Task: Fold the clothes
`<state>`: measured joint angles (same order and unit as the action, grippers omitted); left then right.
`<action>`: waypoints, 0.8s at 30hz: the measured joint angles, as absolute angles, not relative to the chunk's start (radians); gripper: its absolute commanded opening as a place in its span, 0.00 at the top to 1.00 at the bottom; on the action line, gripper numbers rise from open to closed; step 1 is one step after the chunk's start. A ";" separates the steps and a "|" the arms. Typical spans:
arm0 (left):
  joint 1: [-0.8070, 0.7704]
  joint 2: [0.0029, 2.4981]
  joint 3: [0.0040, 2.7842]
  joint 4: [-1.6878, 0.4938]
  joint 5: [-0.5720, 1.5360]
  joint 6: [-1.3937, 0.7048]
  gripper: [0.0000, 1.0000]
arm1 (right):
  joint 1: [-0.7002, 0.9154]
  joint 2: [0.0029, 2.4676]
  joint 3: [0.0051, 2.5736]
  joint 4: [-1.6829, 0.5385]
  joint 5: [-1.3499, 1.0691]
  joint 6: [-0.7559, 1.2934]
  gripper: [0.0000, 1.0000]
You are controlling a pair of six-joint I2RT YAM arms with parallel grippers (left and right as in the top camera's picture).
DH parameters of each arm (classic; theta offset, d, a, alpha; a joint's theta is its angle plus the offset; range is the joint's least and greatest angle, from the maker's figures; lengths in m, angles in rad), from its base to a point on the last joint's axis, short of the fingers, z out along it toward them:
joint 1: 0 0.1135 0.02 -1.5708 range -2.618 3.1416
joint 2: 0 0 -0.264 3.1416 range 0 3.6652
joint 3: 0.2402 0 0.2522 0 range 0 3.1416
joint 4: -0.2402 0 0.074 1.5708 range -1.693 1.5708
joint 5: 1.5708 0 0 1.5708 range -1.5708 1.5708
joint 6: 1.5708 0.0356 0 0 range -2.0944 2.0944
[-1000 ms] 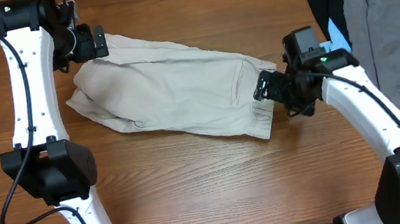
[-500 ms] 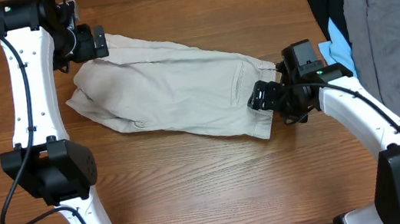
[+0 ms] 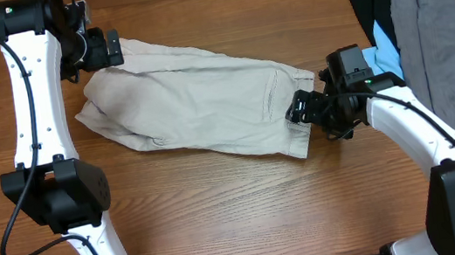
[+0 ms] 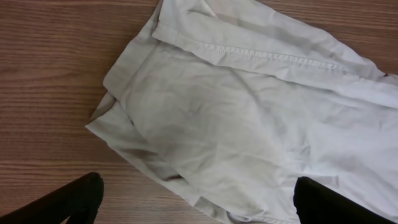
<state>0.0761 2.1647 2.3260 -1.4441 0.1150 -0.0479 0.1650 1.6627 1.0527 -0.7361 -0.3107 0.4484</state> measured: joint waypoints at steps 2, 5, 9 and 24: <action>0.076 2.165 2.326 -1.444 0.111 -0.047 0.00 | 0.165 1.684 1.053 -0.725 -0.311 0.447 0.00; 0.076 2.165 2.326 -1.444 0.107 -0.047 0.00 | 0.165 1.739 1.053 -0.690 -0.310 0.447 0.02; 0.076 2.165 2.326 -1.444 0.104 -0.047 0.00 | 0.165 1.795 1.052 -0.642 -0.311 0.446 0.11; 0.076 2.165 2.326 -1.444 0.101 -0.047 0.00 | 0.165 1.819 1.052 -0.587 -0.205 0.436 0.31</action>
